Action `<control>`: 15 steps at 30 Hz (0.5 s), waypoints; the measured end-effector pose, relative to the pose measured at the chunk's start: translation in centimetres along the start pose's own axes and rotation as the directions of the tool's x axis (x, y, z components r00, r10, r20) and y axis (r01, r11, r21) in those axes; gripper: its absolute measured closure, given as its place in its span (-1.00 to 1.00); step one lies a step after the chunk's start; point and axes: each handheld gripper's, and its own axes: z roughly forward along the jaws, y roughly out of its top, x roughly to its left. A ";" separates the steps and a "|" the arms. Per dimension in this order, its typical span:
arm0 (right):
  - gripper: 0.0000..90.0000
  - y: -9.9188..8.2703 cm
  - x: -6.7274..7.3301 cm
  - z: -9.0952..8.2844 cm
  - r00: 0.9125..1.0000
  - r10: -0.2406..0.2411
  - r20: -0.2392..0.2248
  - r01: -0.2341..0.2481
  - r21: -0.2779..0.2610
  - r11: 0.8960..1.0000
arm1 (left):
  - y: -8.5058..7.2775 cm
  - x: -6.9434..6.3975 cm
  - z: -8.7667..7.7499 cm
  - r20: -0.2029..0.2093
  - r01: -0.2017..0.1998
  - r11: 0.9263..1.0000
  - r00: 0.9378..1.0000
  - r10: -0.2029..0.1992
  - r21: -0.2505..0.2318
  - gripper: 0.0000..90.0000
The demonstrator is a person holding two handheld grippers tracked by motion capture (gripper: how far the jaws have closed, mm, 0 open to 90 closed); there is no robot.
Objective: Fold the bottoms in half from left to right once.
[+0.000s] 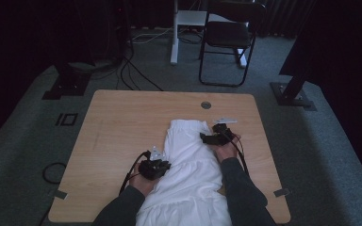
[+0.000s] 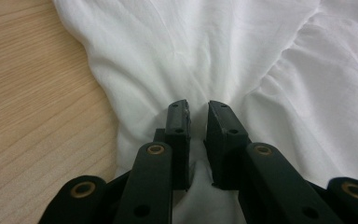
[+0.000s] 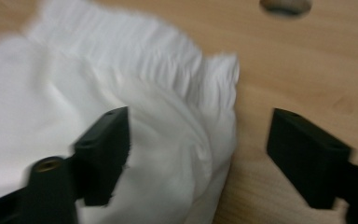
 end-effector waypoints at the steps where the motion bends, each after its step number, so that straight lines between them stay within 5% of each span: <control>1: -0.57 -0.2 0.1 0.5 1.000 -0.010 0.010 0.010 0.018 1.000 | 0.0 0.0 0.0 0.000 0.001 1.000 1.000 -0.001 -0.001 0.77; 6: -0.43 -0.5 0.2 1.5 0.999 -0.008 0.034 0.007 0.050 0.999 | -0.1 0.0 0.0 -0.003 0.006 1.000 1.000 -0.006 -0.005 0.77; 10: 0.42 -0.2 1.2 1.3 0.998 -0.057 -0.006 0.057 0.067 0.996 | -0.3 -0.5 -0.1 -0.011 0.017 1.000 1.000 -0.017 -0.011 0.77; 15: 0.71 -0.3 1.5 1.4 0.999 -0.020 -0.040 0.022 0.049 0.999 | -0.2 -0.6 -0.8 0.023 0.042 0.999 0.999 -0.043 0.012 0.65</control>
